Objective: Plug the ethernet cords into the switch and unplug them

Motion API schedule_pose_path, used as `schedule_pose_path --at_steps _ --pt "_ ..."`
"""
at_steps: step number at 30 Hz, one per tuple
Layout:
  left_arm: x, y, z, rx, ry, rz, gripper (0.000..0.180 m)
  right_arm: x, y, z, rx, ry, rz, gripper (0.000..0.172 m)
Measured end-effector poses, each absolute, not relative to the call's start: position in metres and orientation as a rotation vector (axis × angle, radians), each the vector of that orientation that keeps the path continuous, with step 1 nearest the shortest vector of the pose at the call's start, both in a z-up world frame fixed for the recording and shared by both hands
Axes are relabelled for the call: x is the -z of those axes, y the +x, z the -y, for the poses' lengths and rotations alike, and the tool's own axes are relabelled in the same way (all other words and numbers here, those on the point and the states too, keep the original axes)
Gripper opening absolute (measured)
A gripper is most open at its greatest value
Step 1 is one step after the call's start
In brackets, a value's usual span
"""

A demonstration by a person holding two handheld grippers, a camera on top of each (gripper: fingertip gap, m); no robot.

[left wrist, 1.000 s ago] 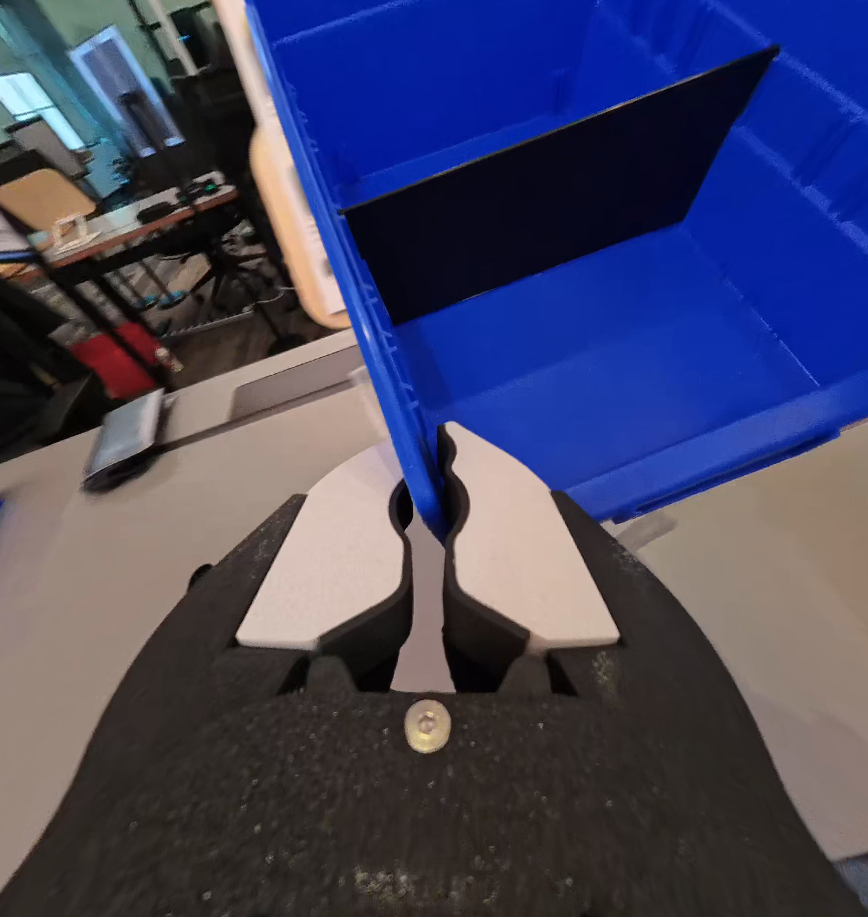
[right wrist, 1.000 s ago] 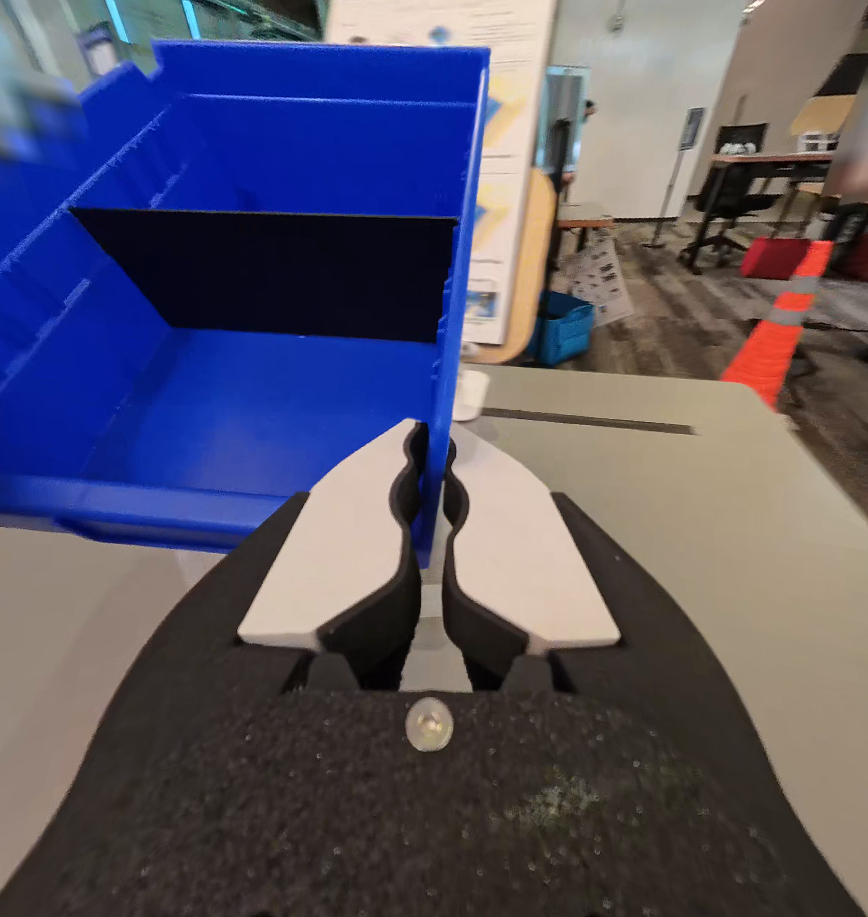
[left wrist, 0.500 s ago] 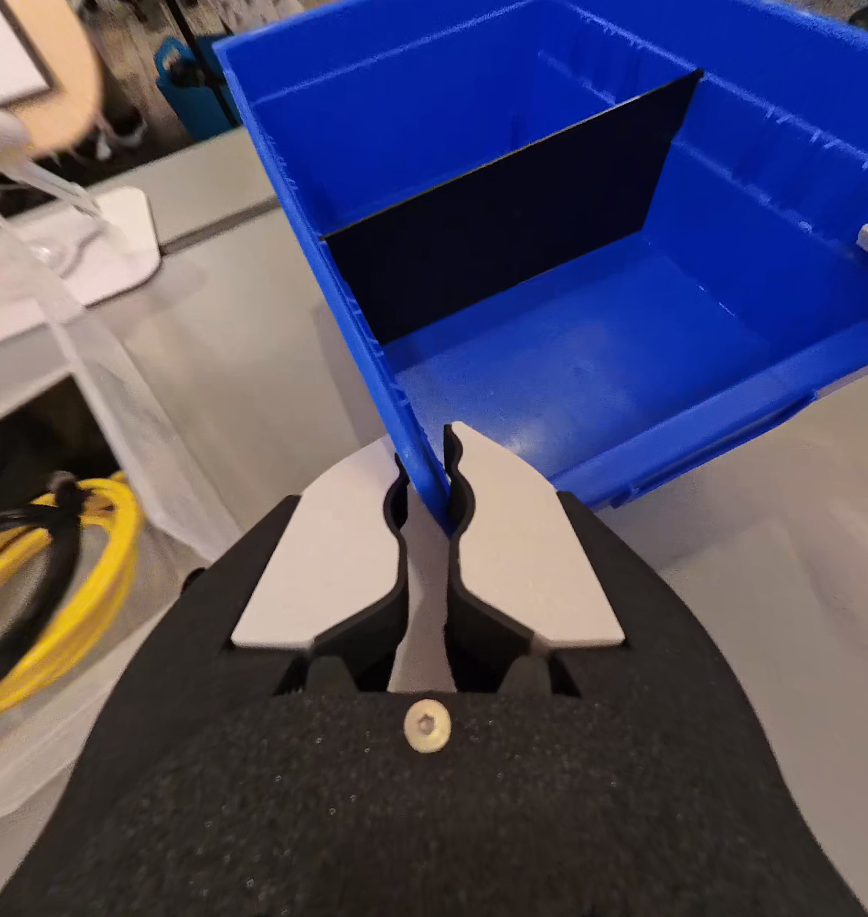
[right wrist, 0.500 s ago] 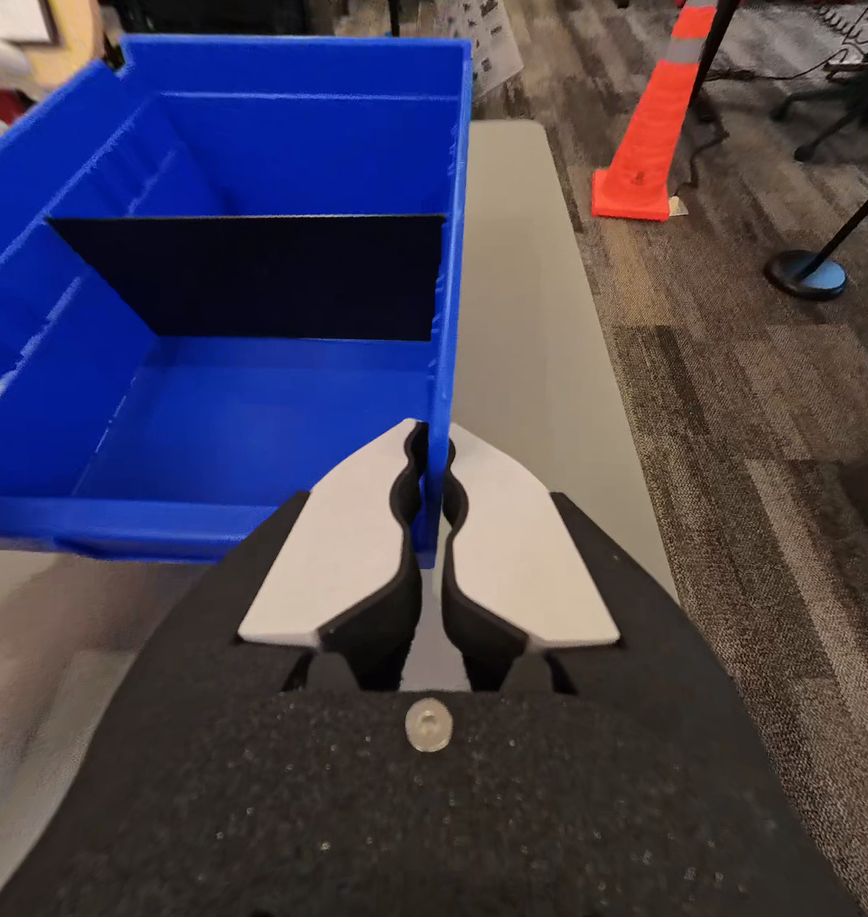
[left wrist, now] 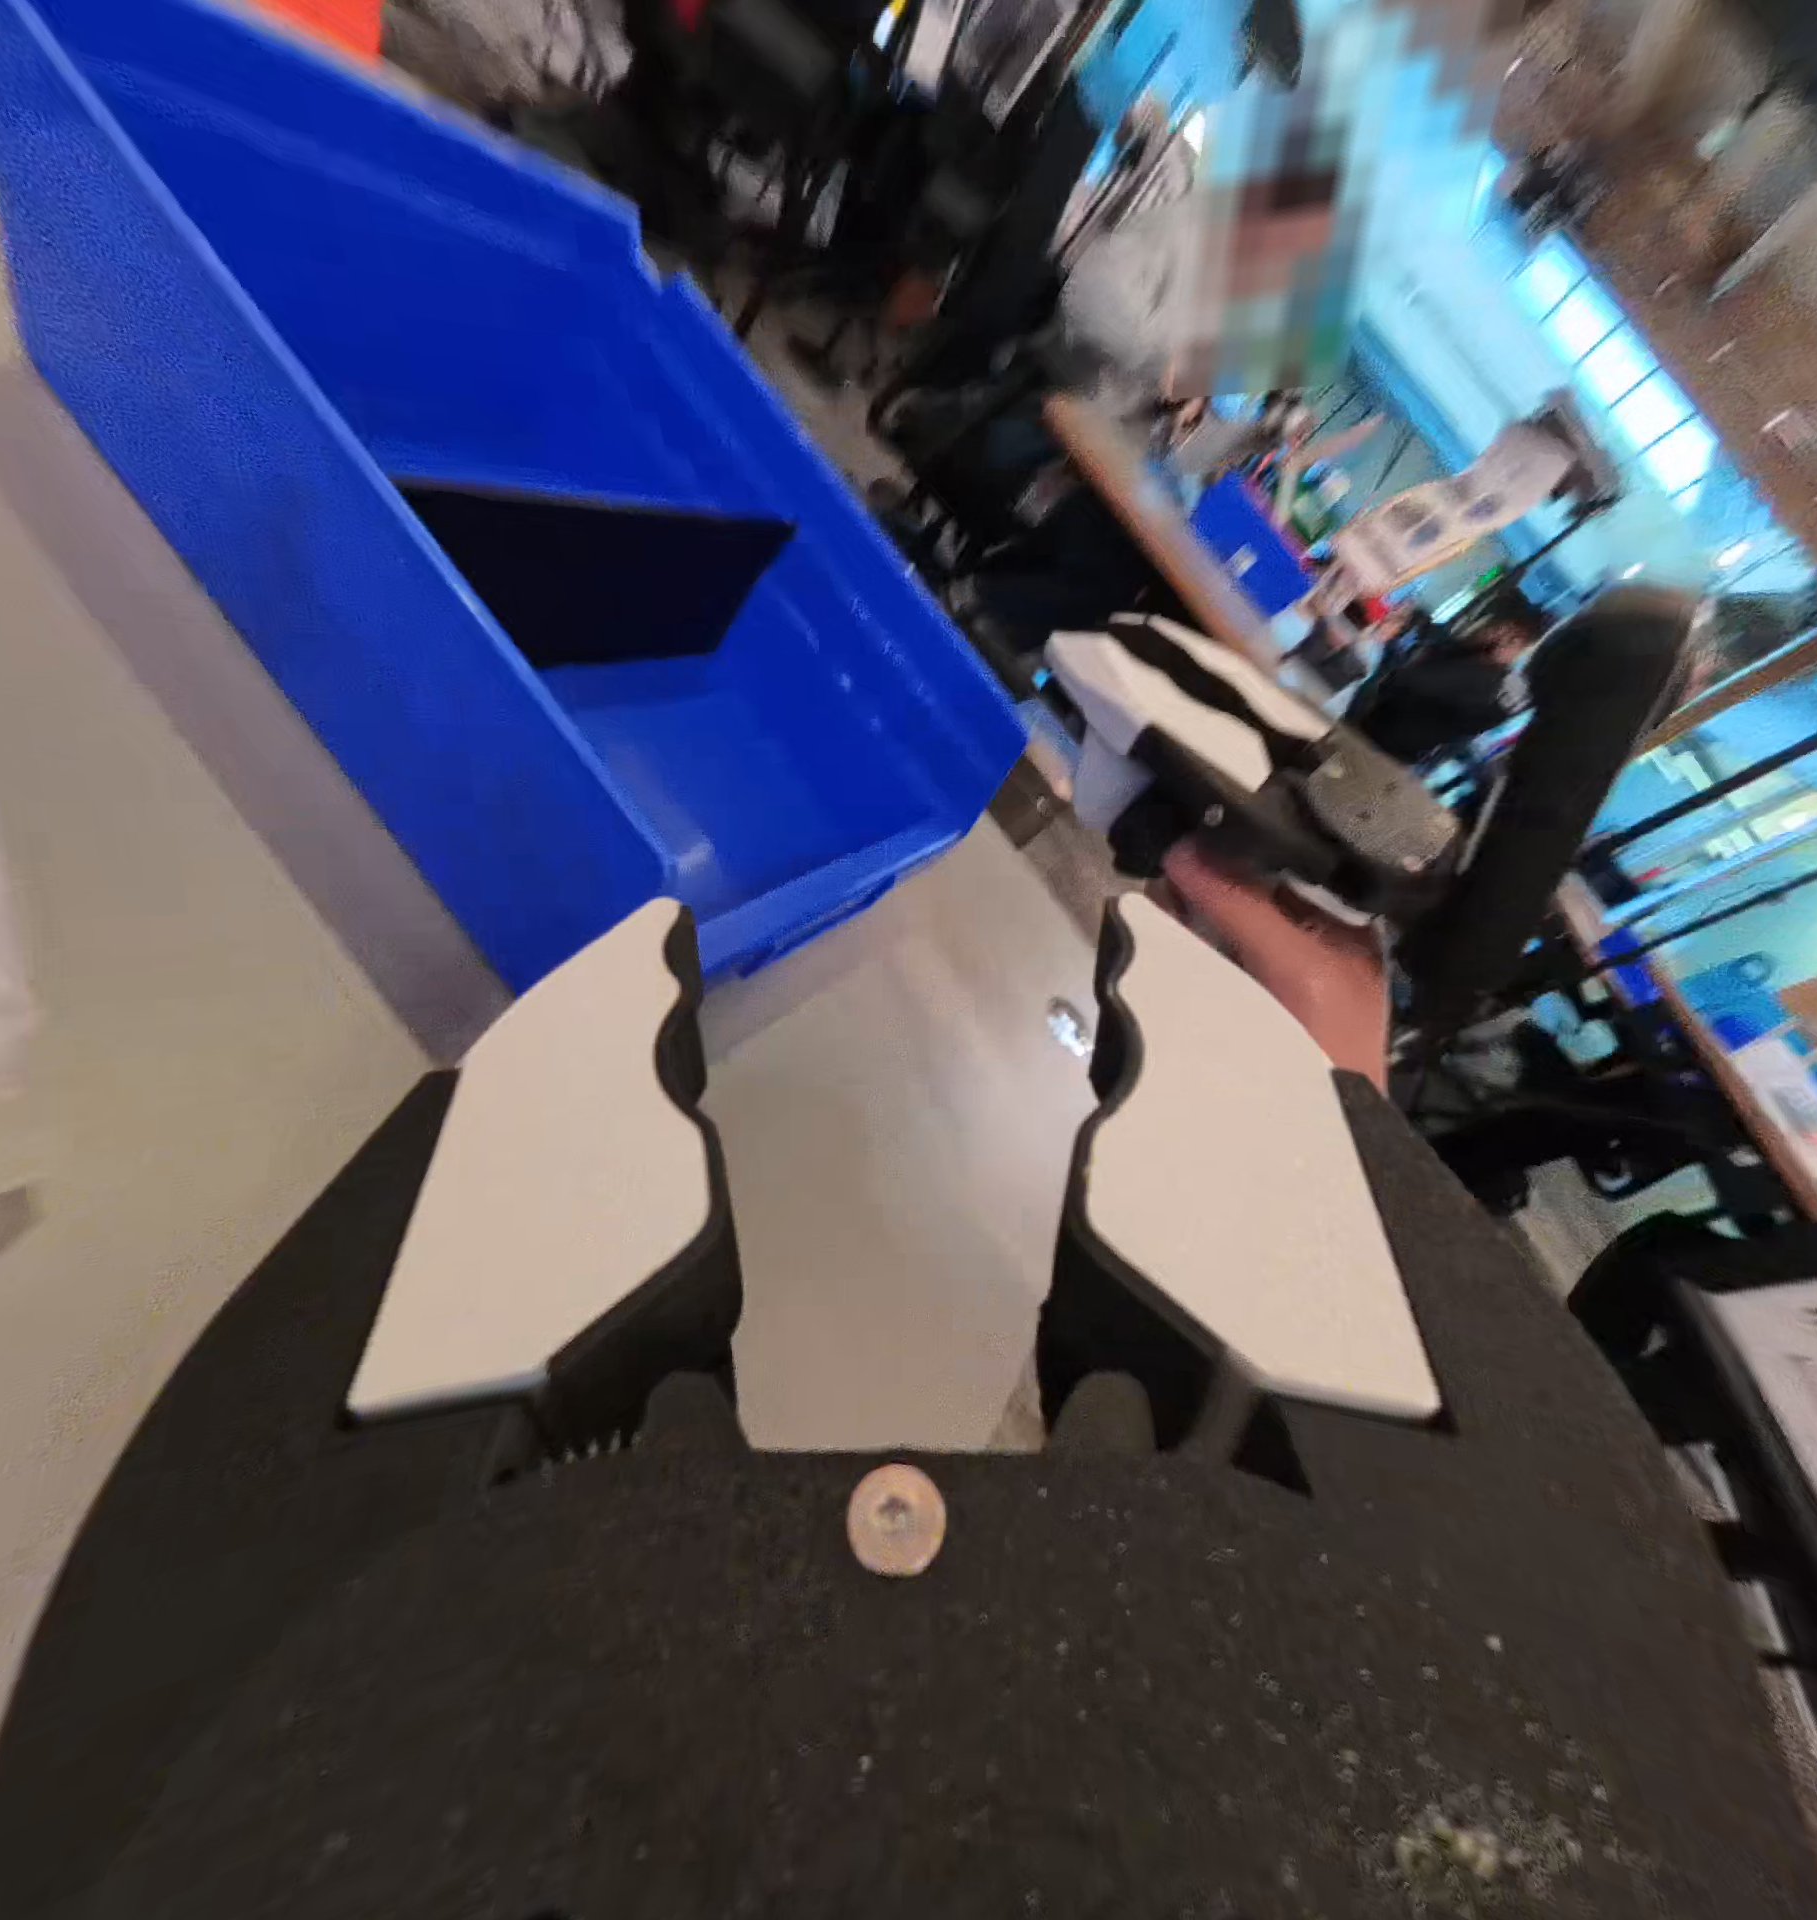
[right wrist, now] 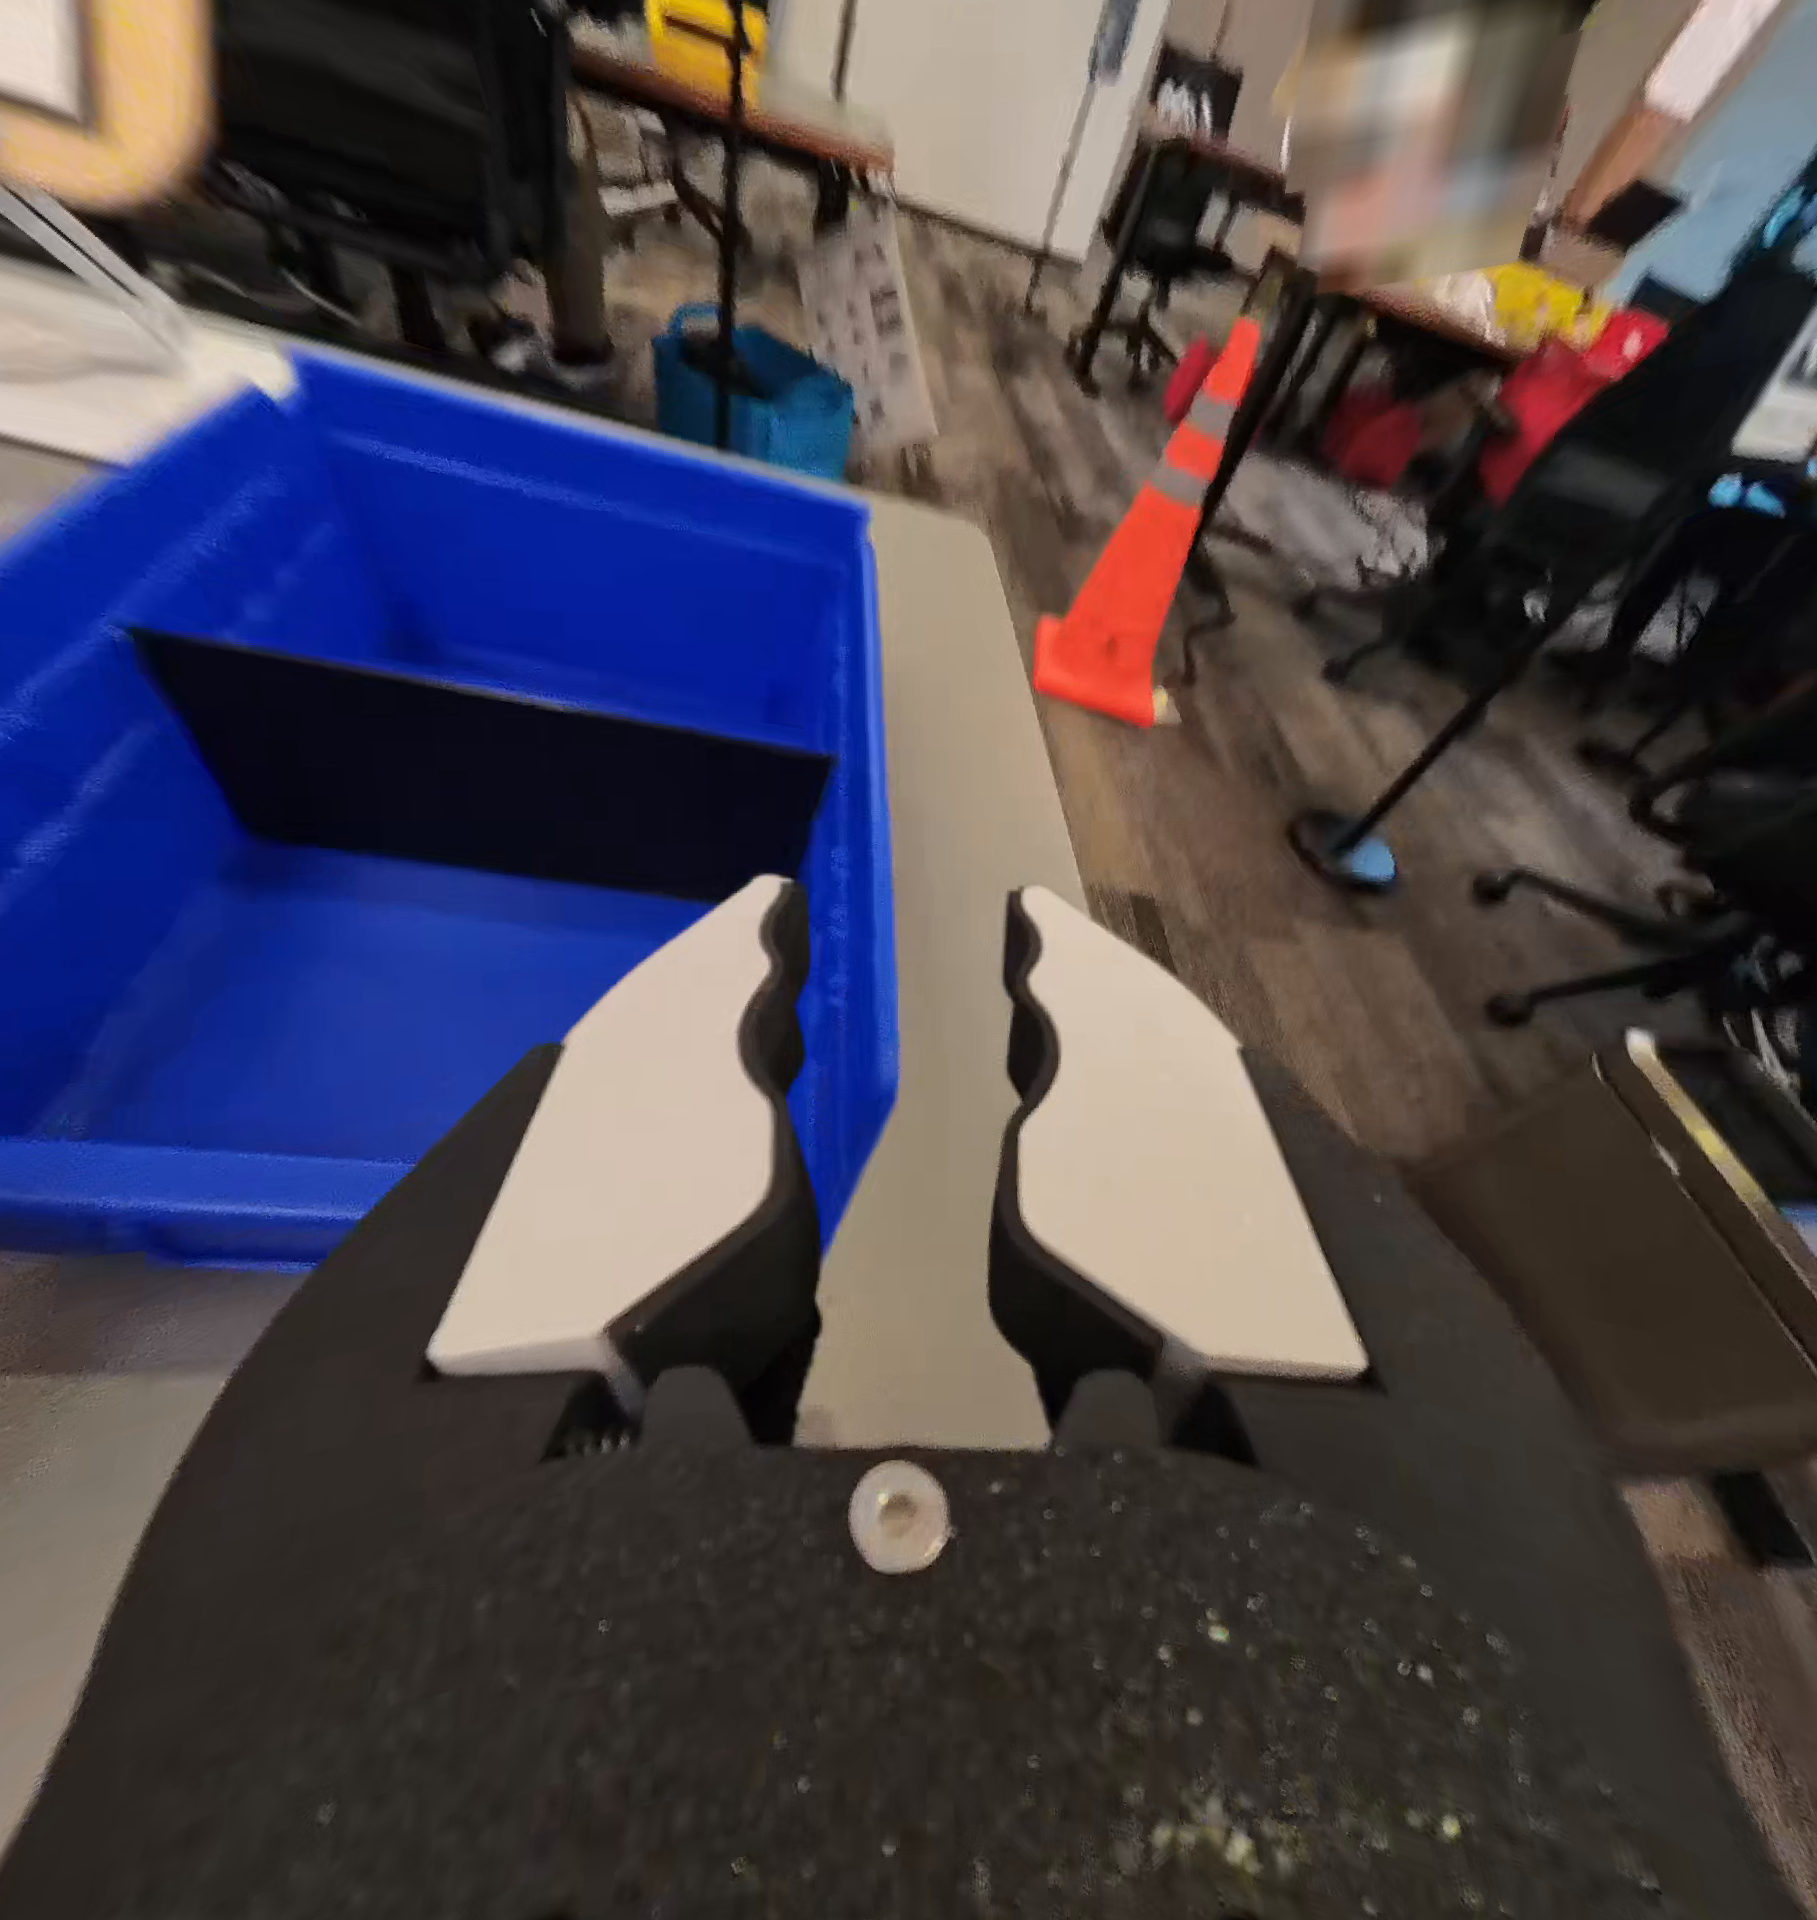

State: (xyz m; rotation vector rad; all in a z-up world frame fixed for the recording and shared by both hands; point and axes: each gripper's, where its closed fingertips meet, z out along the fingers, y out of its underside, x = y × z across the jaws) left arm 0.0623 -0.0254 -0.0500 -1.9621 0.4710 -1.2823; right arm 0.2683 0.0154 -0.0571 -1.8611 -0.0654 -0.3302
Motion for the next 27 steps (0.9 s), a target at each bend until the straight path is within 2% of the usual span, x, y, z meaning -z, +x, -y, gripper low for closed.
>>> schedule_pose_path --at_steps 2,5,9,14,17,19,21,22,23,24,27 --pt "0.028 0.013 0.019 1.226 -1.912 -0.436 0.076 0.035 0.241 -0.008 0.242 -1.815 0.134 0.040" --pt "0.010 -0.081 -0.004 0.927 -1.850 -0.391 0.077 0.010 0.185 -0.002 0.039 -1.779 0.229 0.052" --pt "0.038 -0.207 -0.034 0.425 -1.851 -0.264 0.077 -0.007 0.090 -0.003 -0.348 -1.724 0.261 0.060" --pt "0.116 -0.220 -0.045 0.459 -2.042 -0.215 0.079 0.037 -0.017 -0.028 -0.637 -1.819 0.267 0.074" --pt "0.134 -0.208 -0.062 0.355 -2.092 -0.273 0.076 0.079 -0.040 -0.054 -0.583 -1.977 0.194 0.074" --pt "0.141 -0.203 -0.072 0.298 -2.114 -0.288 0.063 0.095 -0.034 -0.076 -0.416 -2.005 0.155 0.075" --pt "0.146 -0.202 -0.078 0.290 -2.128 -0.279 0.047 0.114 -0.031 -0.092 -0.303 -2.063 0.149 0.060" --pt "0.146 -0.203 -0.078 0.297 -2.131 -0.275 0.043 0.126 -0.035 -0.096 -0.291 -2.107 0.171 0.043" --pt "0.145 -0.208 -0.078 0.296 -2.145 -0.255 0.030 0.135 -0.034 -0.099 -0.246 -2.150 0.167 0.010" --pt "0.143 -0.216 -0.078 0.278 -2.156 -0.237 0.019 0.137 -0.030 -0.103 -0.179 -2.154 0.156 0.003" --pt "0.142 -0.235 -0.082 0.211 -2.178 -0.230 0.013 0.136 -0.047 -0.098 -0.165 -2.175 0.169 0.003"
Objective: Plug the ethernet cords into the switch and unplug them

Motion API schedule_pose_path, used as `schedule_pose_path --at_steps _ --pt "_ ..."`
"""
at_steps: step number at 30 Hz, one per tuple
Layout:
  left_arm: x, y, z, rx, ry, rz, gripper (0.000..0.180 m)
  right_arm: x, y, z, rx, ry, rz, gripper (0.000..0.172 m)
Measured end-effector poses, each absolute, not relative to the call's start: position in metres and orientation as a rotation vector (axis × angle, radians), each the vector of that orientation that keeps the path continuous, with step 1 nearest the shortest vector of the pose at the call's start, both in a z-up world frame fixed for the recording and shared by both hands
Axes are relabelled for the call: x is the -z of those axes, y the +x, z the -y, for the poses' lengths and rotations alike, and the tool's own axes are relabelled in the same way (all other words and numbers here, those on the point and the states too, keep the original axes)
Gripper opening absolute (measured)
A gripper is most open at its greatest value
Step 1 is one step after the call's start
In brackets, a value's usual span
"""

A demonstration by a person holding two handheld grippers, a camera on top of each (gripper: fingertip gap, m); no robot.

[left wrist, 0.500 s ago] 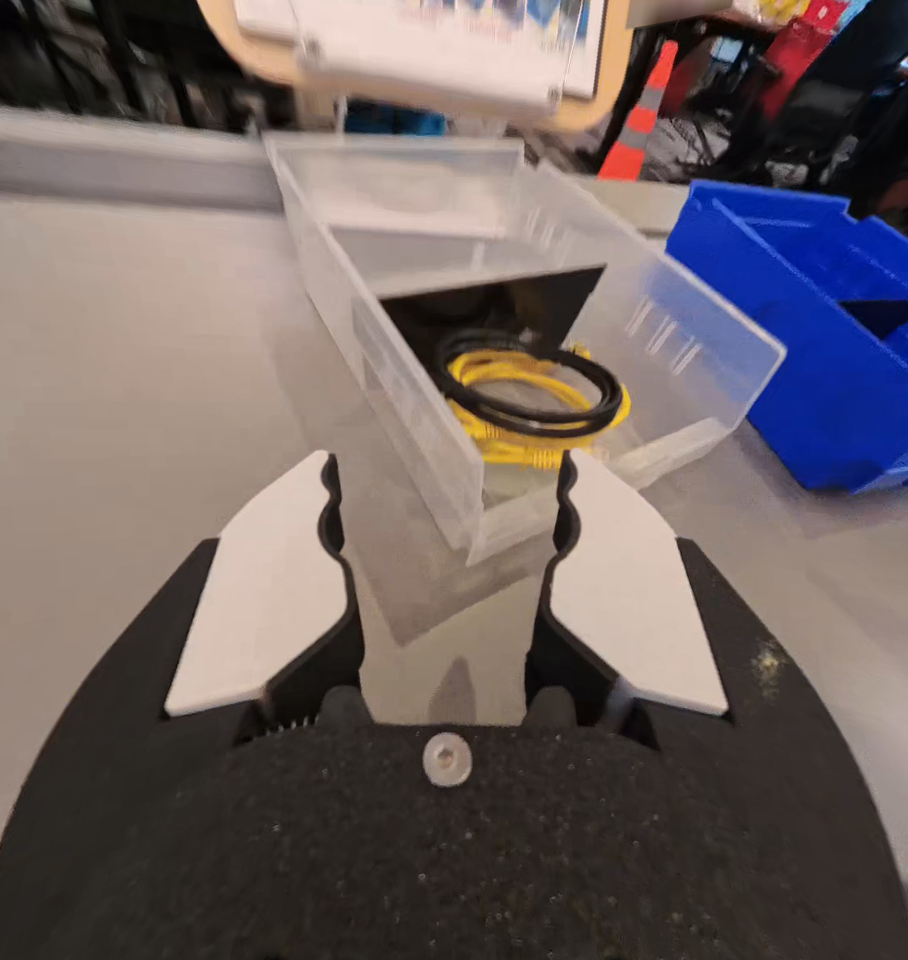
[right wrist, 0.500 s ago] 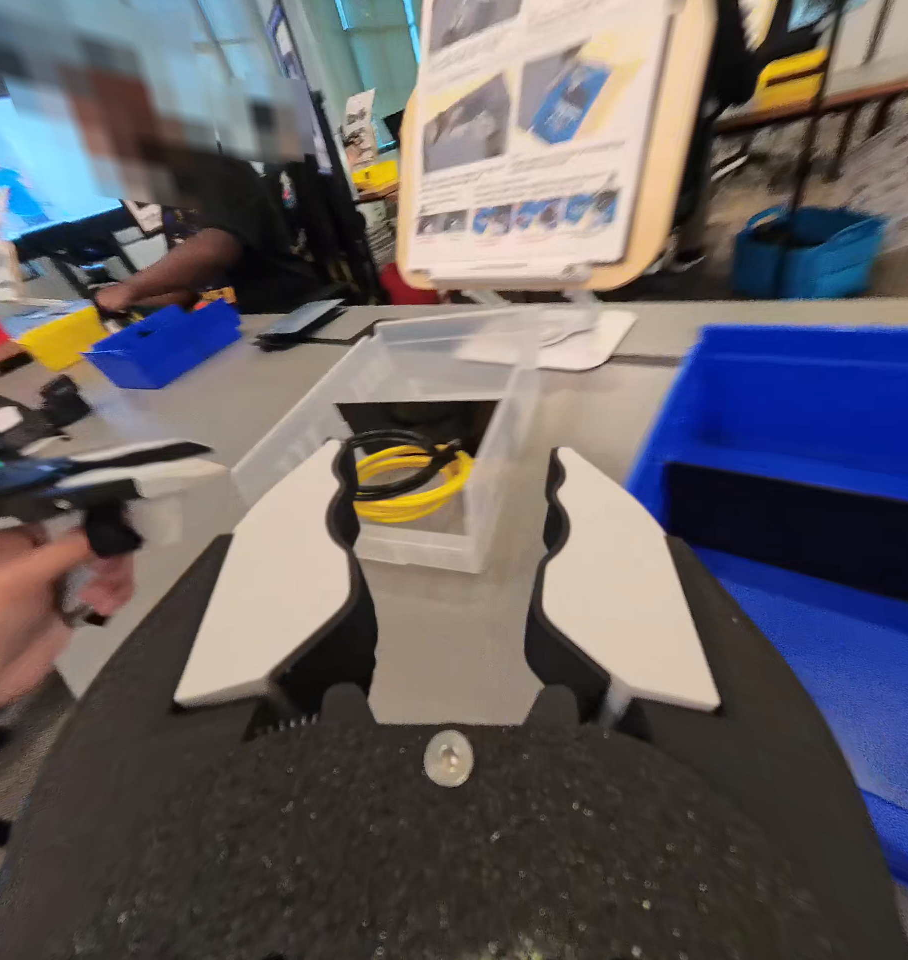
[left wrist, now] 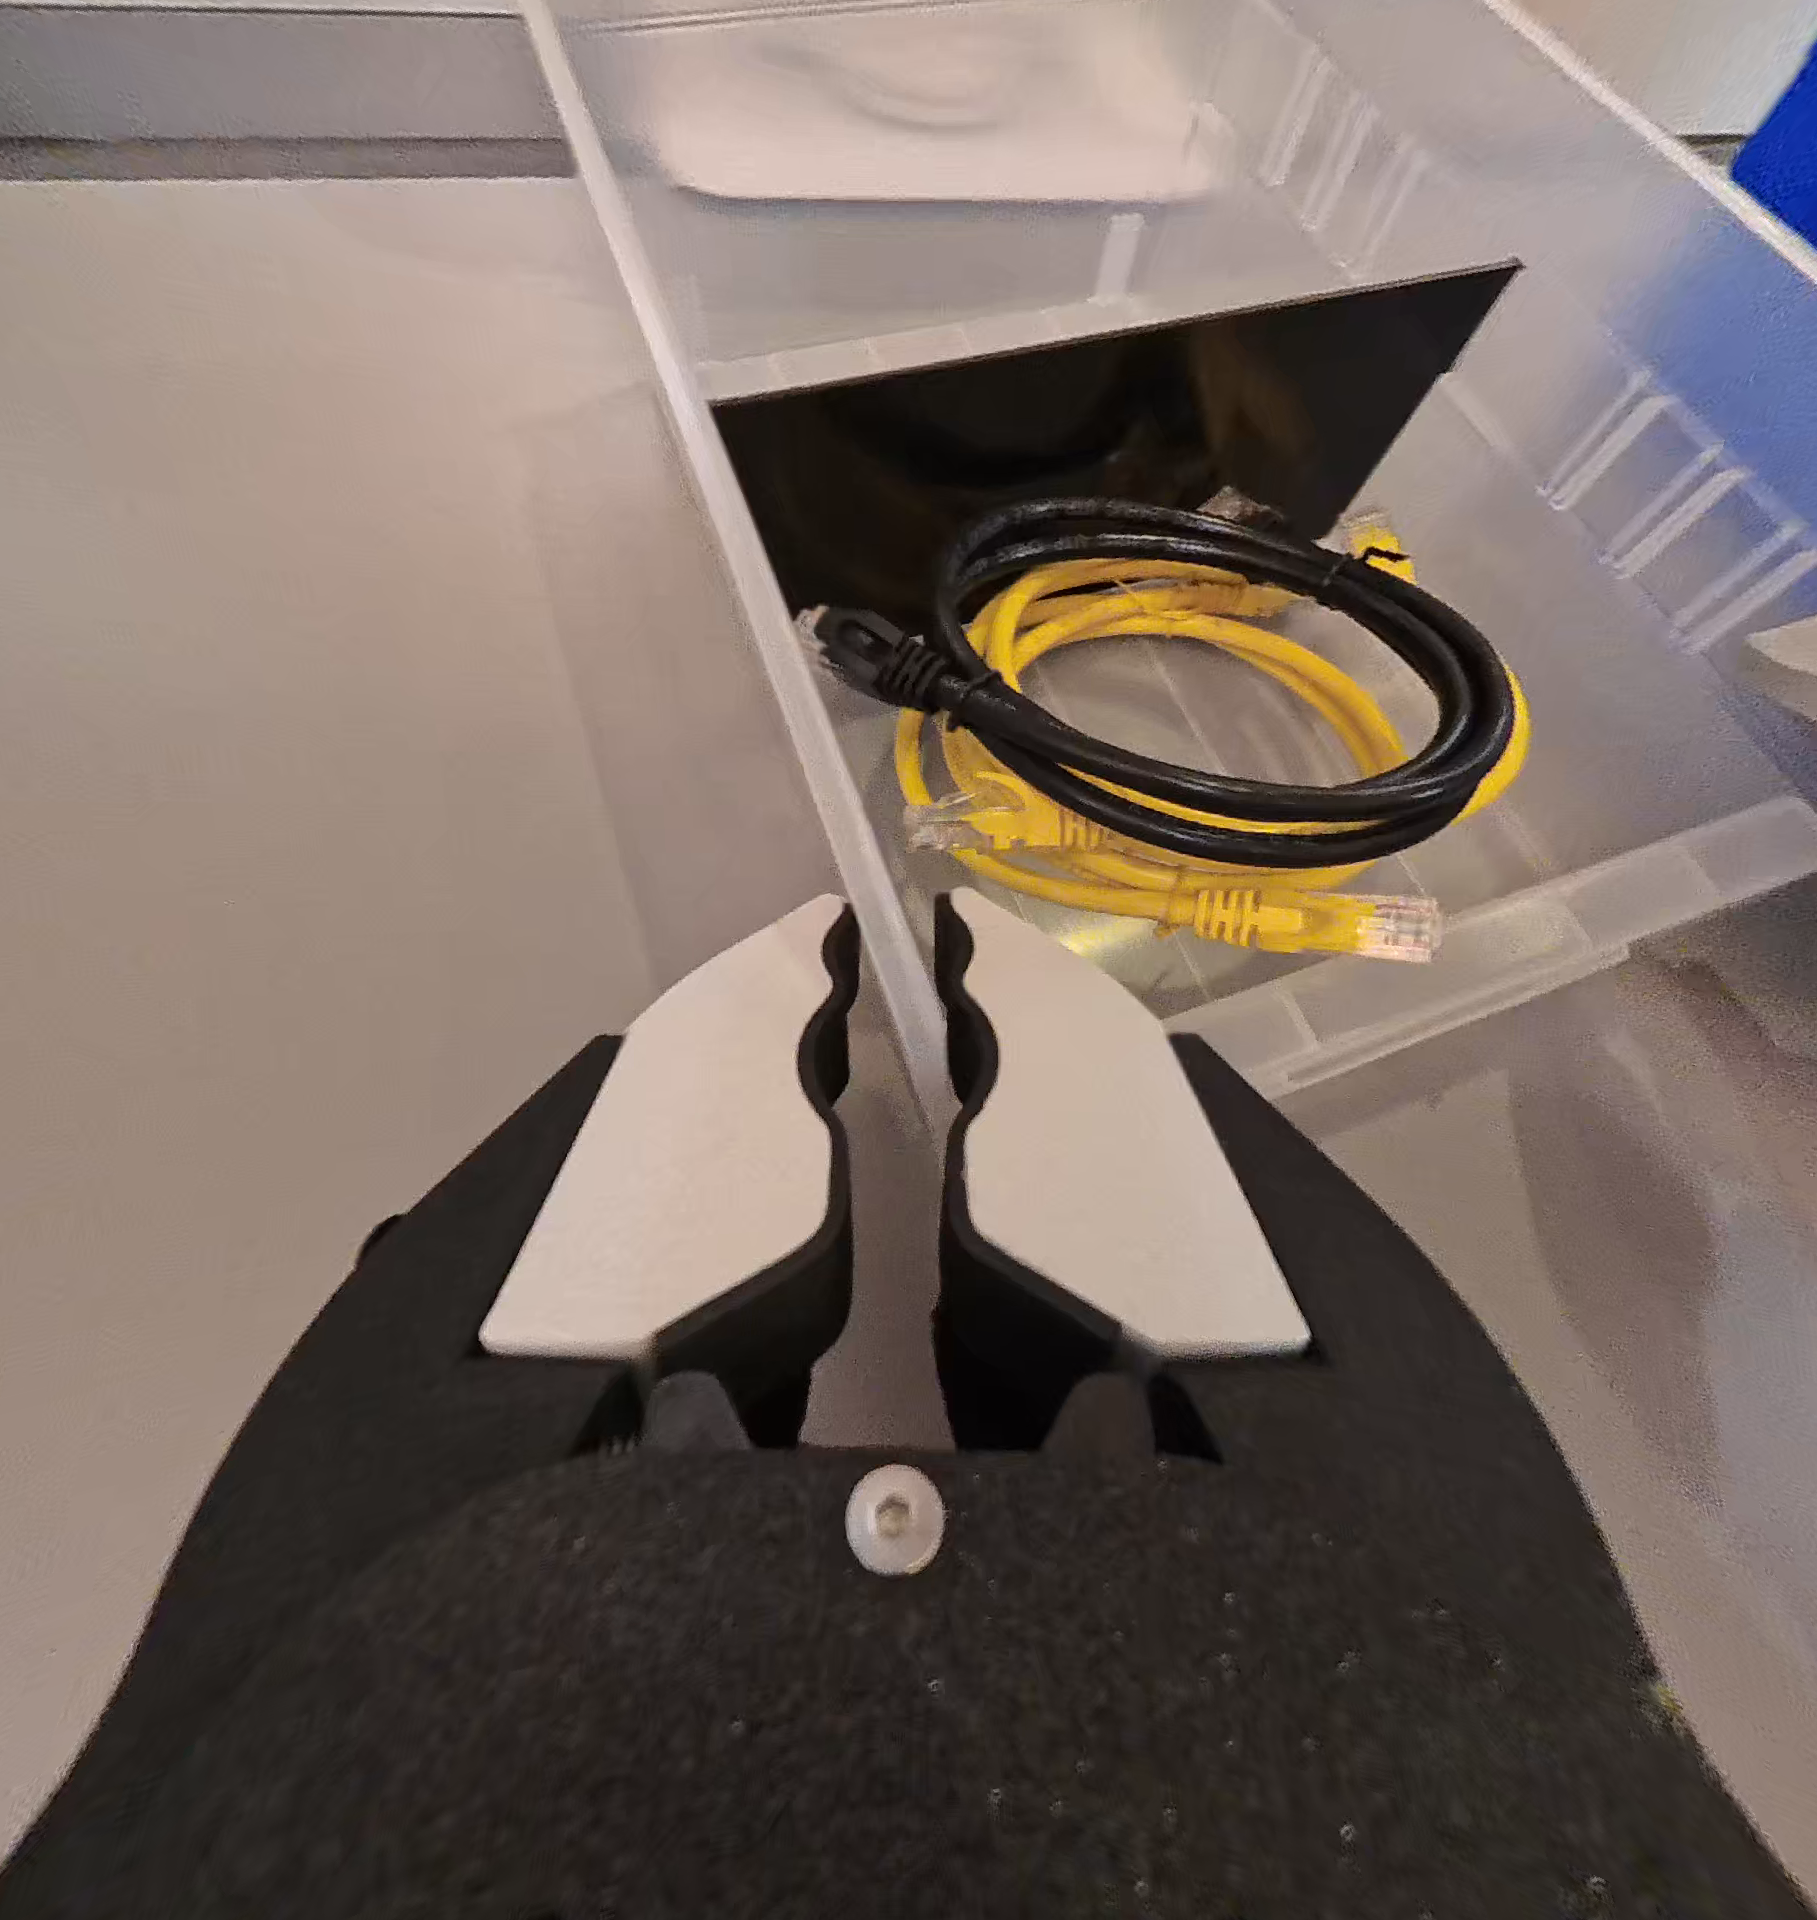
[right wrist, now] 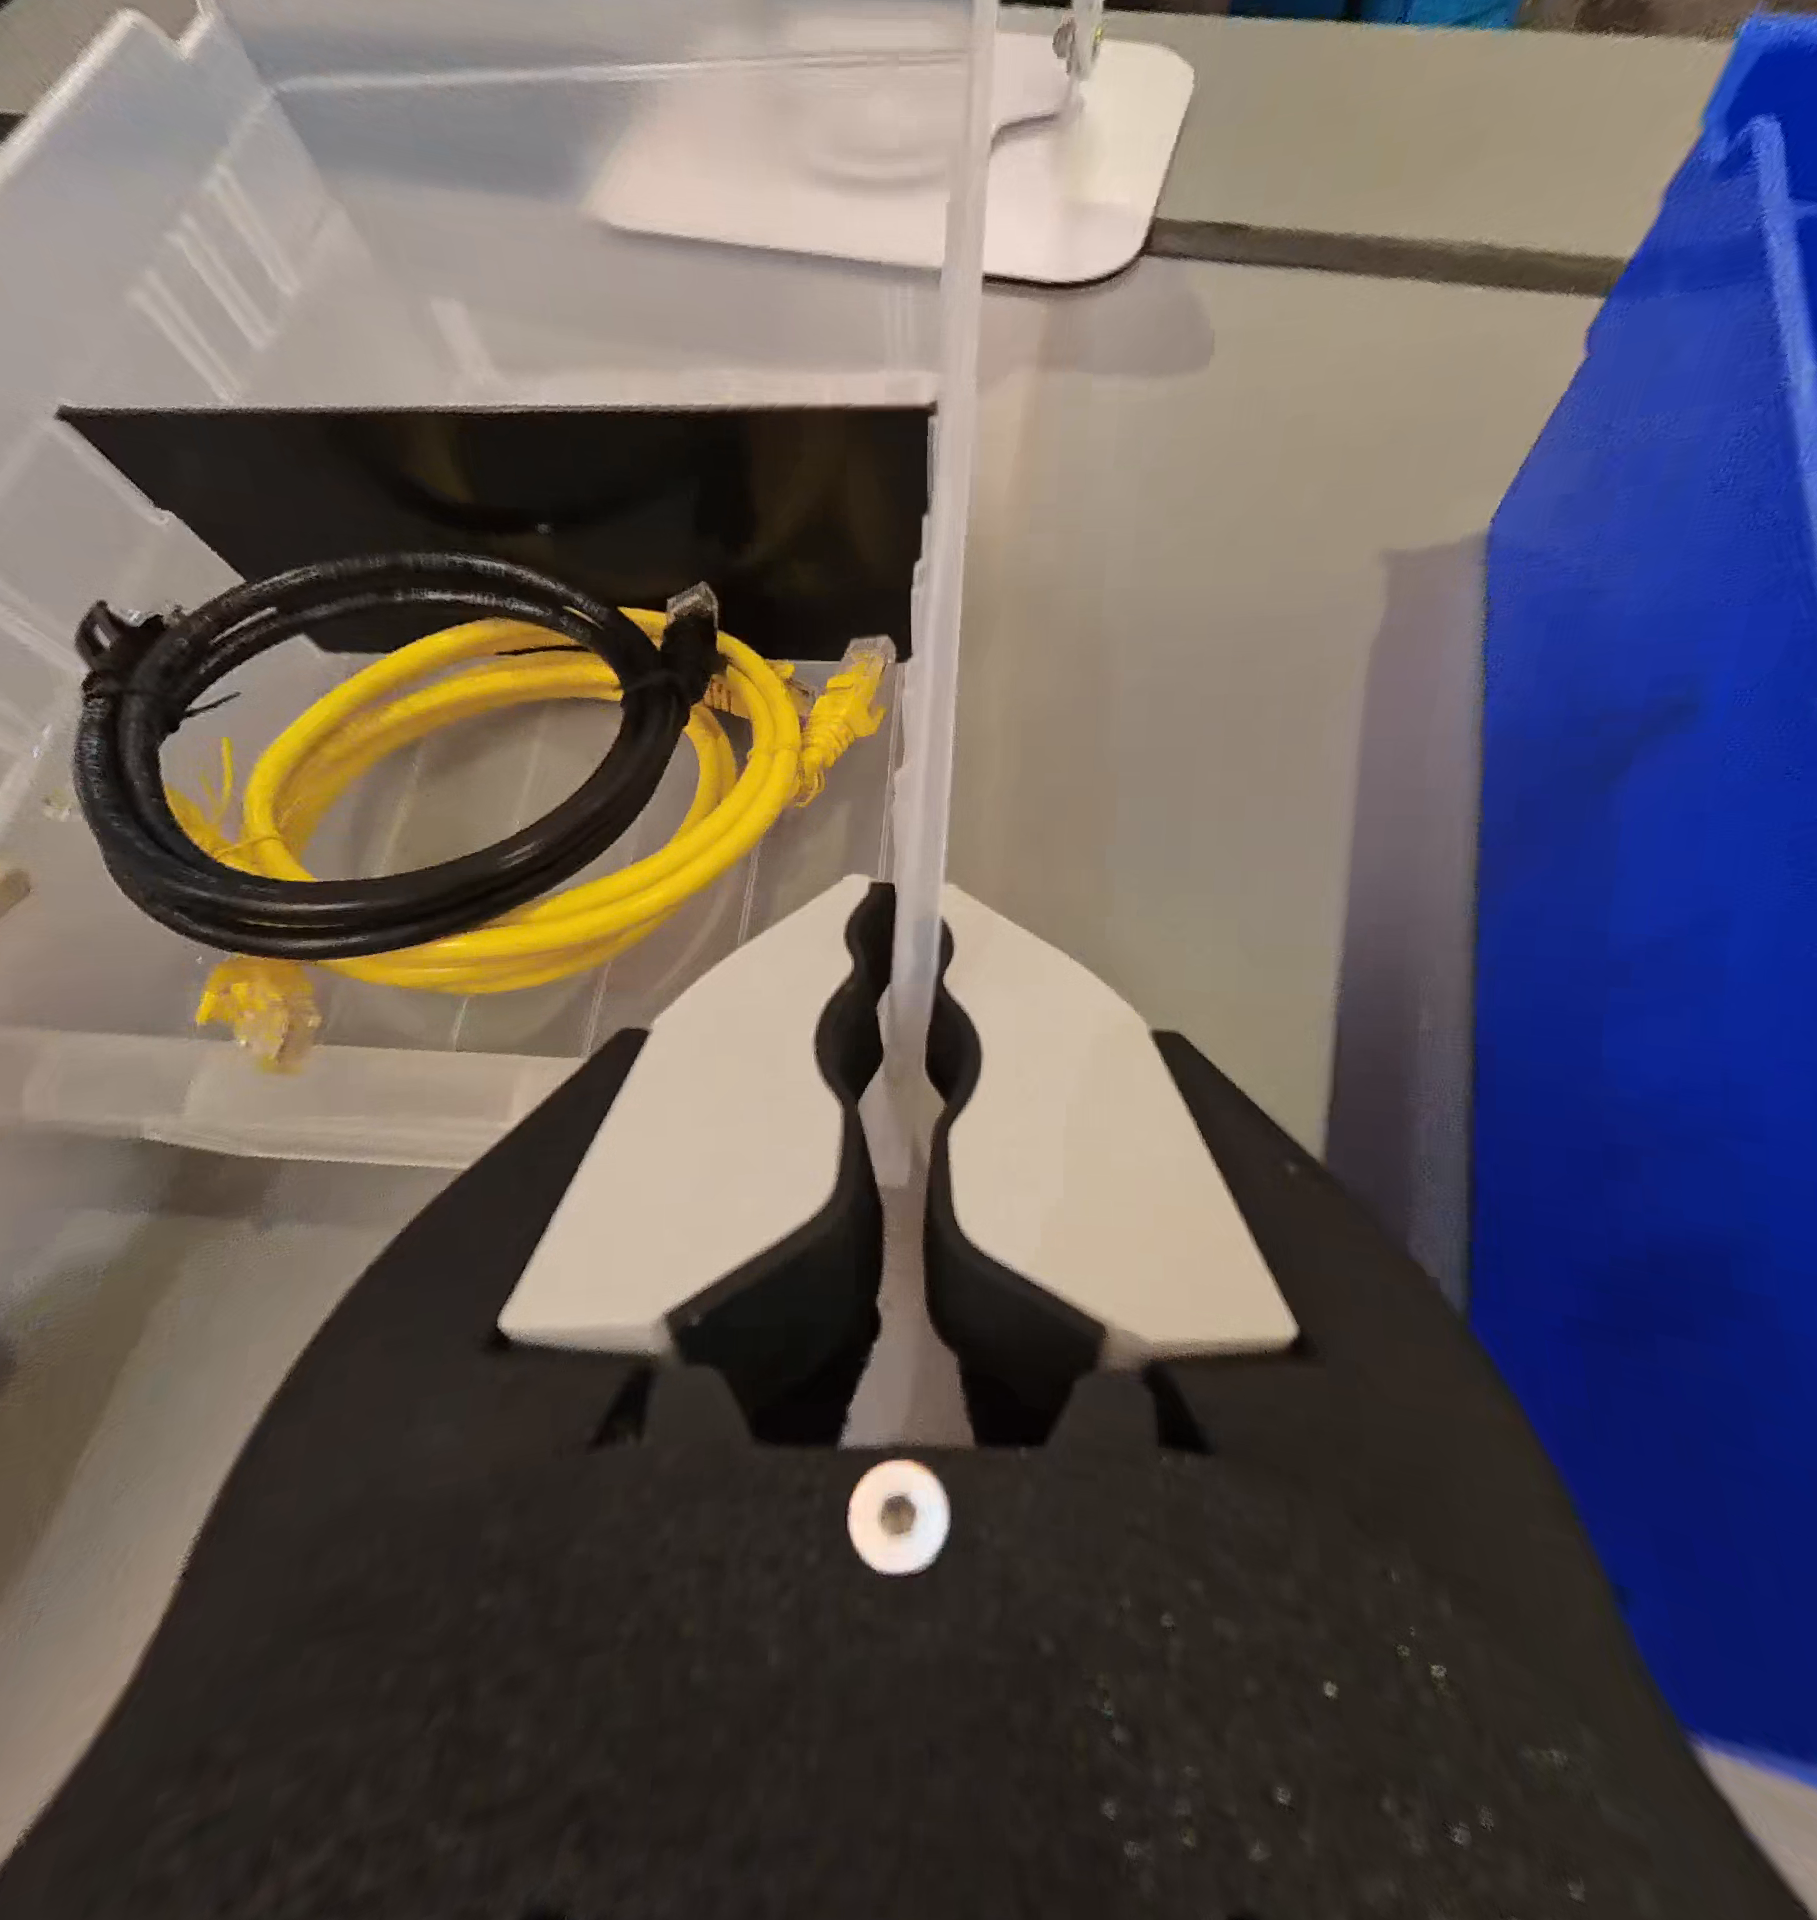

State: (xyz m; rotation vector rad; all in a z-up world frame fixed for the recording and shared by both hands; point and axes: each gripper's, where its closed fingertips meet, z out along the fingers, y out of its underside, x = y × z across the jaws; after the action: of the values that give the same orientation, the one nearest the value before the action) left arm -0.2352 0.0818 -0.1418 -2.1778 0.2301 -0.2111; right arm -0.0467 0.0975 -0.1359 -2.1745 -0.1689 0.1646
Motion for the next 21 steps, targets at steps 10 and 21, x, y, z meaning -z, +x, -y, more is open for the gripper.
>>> schedule_pose_path --at_steps 10,21 --pt "0.078 -0.365 -0.094 0.063 -2.025 -0.198 0.003 0.095 -0.168 -0.091 -0.168 -2.043 0.239 0.005" --pt "0.106 -0.540 -0.081 0.048 -2.023 -0.160 0.003 0.114 -0.347 -0.083 -0.261 -2.005 0.183 0.007"
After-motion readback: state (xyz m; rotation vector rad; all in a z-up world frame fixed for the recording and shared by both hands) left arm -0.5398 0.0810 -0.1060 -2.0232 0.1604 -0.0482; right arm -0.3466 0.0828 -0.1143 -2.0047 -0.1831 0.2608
